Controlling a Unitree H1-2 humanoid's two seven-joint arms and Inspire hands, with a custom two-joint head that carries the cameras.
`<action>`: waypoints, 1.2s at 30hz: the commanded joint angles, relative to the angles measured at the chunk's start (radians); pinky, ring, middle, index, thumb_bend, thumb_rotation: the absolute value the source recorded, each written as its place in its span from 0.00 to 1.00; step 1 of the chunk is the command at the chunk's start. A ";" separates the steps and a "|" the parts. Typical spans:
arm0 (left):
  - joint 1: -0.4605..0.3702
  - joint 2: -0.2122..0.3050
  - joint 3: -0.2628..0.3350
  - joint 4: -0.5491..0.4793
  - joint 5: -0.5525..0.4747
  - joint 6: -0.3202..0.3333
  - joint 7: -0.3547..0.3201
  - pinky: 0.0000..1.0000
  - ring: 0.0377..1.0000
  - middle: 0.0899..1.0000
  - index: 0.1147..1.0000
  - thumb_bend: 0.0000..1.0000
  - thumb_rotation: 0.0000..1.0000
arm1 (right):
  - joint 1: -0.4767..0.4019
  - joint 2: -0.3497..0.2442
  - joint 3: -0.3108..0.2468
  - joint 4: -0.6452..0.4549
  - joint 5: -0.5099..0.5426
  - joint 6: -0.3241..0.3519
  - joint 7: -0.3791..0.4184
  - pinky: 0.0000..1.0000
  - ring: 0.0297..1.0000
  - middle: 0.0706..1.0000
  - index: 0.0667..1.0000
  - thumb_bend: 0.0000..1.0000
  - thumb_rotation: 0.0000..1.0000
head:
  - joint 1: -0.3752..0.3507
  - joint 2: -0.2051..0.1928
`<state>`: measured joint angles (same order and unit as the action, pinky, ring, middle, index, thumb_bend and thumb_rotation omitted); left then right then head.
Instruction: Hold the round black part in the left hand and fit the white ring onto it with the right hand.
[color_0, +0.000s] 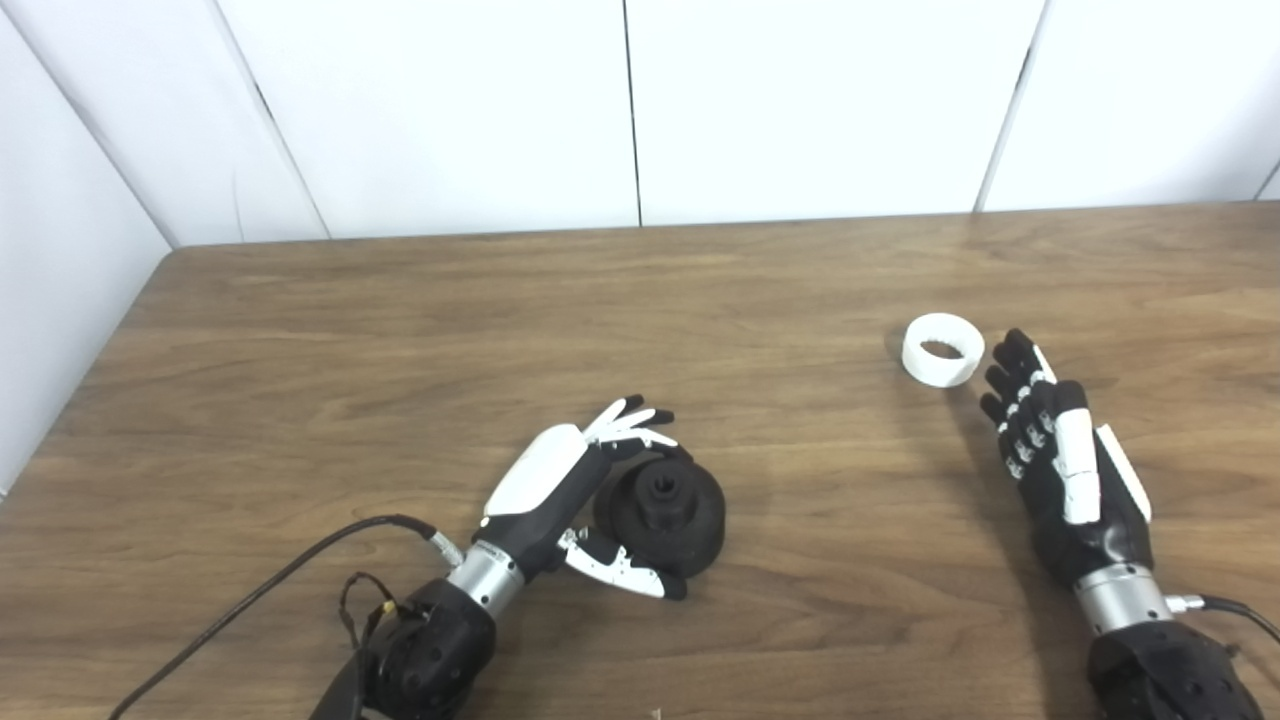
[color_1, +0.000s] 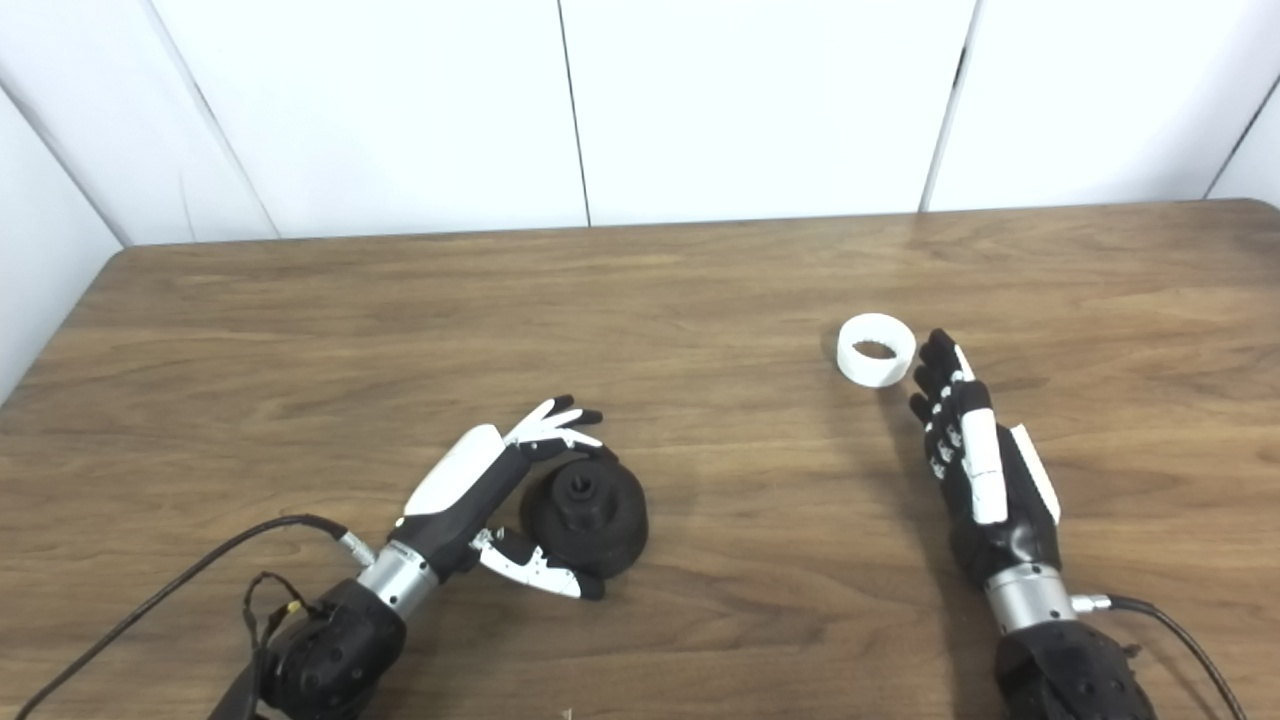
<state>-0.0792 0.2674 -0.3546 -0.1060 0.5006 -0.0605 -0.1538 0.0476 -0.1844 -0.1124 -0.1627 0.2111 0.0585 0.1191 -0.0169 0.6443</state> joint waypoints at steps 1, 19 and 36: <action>0.004 0.013 -0.004 -0.014 0.019 0.007 -0.026 0.90 1.00 0.91 0.55 0.88 0.20 | -0.053 -0.016 -0.009 -0.039 -0.023 -0.017 -0.010 0.96 1.00 0.98 0.98 0.64 0.97 | -0.003 0.002; 0.014 0.007 0.005 0.000 0.024 0.003 -0.030 0.90 1.00 0.91 0.56 0.88 0.20 | -0.471 -0.165 0.064 0.187 -0.434 0.014 -0.089 0.86 0.89 0.85 0.73 0.86 0.31 | -0.015 0.000; 0.031 0.010 0.014 -0.012 0.021 0.008 -0.040 0.90 1.00 0.91 0.56 0.90 0.20 | -0.563 -0.248 0.226 0.462 -0.676 0.073 -0.079 0.99 1.00 0.96 0.67 1.00 0.35 | -0.047 -0.012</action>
<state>-0.0591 0.2632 -0.3374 -0.1165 0.5084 -0.0660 -0.1709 -0.4644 -0.4023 0.1167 0.3219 -0.4489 0.1404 0.0501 -0.0629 0.6320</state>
